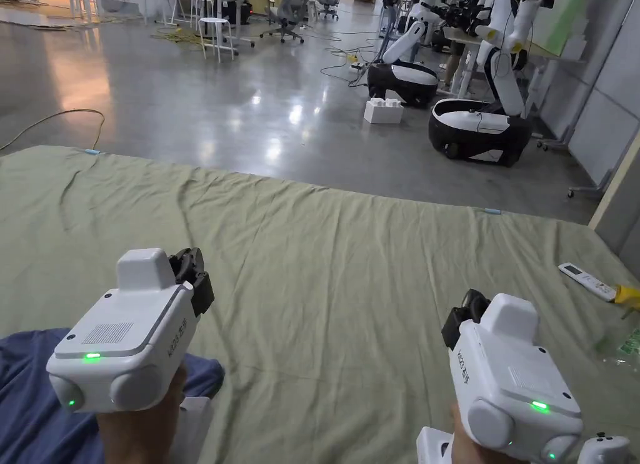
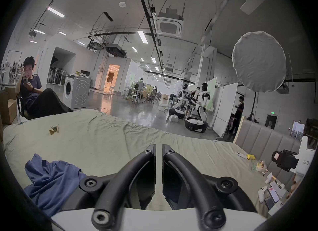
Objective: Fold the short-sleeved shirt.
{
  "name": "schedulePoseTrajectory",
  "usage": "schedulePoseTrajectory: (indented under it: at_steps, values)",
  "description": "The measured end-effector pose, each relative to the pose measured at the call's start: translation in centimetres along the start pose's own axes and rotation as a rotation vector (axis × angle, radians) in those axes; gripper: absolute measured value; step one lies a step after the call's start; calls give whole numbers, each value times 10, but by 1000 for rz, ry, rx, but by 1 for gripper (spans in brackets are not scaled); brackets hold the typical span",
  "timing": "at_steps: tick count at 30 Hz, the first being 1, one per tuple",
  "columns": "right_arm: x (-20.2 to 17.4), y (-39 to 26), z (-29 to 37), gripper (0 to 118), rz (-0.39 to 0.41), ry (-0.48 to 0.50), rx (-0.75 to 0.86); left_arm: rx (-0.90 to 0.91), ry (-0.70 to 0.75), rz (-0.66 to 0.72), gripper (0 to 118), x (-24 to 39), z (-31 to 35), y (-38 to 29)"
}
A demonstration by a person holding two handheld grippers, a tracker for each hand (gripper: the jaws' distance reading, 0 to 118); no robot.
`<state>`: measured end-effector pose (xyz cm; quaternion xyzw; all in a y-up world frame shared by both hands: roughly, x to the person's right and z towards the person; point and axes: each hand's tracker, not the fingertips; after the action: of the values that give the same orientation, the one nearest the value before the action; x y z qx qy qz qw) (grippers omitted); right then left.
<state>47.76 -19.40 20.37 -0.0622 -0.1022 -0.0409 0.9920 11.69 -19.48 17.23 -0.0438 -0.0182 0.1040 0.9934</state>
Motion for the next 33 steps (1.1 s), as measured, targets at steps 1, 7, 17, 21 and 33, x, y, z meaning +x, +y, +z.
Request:
schedulePoseTrajectory:
  at_steps: [1,7,17,21,33]
  values:
    - [0,1,1,0,16,2,7,0,4,-3,7,0,0,1]
    - [-11,4,2,1,53,26,5,-57,25,-82,7,-6,1,8]
    - [-32,-16,0,0,114,106,-40,-263,116,-58,7,-100,9,-7]
    - [-39,-27,-3,0,127,128,-66,-465,132,-63,8,-151,6,-18]
    - [-58,-50,-2,0,148,159,-108,-858,159,-36,98,-231,-2,-84]
